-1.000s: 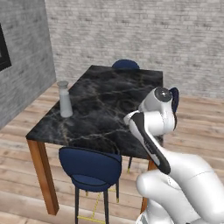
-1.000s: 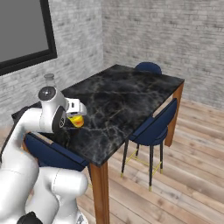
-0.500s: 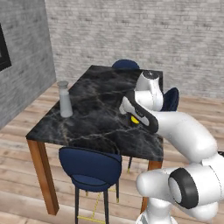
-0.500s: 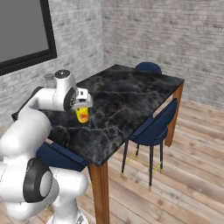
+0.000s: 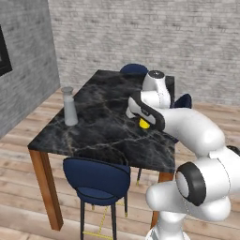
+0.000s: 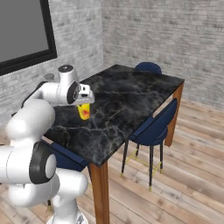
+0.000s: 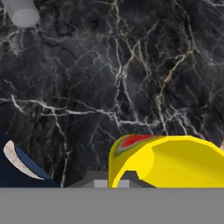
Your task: Place the pitcher and cup on the dining counter for serving.
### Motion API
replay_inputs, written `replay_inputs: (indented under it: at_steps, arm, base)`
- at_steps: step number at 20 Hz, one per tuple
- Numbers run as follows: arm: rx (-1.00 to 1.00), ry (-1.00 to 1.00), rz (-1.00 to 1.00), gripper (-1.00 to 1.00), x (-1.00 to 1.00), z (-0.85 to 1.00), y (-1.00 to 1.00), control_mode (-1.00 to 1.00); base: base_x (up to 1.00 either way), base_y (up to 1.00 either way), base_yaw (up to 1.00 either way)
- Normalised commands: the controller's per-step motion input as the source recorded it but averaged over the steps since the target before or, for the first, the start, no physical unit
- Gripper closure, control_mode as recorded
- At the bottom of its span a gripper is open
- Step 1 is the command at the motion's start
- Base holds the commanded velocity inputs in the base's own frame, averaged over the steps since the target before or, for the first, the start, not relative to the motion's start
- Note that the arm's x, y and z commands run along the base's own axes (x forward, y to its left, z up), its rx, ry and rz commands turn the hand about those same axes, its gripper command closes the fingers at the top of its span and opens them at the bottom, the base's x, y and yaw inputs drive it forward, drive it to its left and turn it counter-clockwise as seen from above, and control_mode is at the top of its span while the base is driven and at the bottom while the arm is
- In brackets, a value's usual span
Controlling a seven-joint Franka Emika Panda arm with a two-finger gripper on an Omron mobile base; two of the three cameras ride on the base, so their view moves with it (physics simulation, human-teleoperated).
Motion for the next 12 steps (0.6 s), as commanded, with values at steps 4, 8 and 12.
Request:
replay_inputs:
  at_steps: [4, 8, 12]
  arm:
    - [0.00, 0.00, 0.00, 1.00, 0.58, -0.31, 0.13, -1.00]
    - [0.00, 0.00, 0.00, 1.00, 0.38, -0.29, 0.11, -1.00]
    - [0.00, 0.08, 0.00, 1.00, 0.28, -0.46, 0.07, -1.00]
  base:
    - [0.00, 0.00, 0.00]
    - [0.00, 0.00, 0.00]
    - [0.00, 0.00, 0.00]
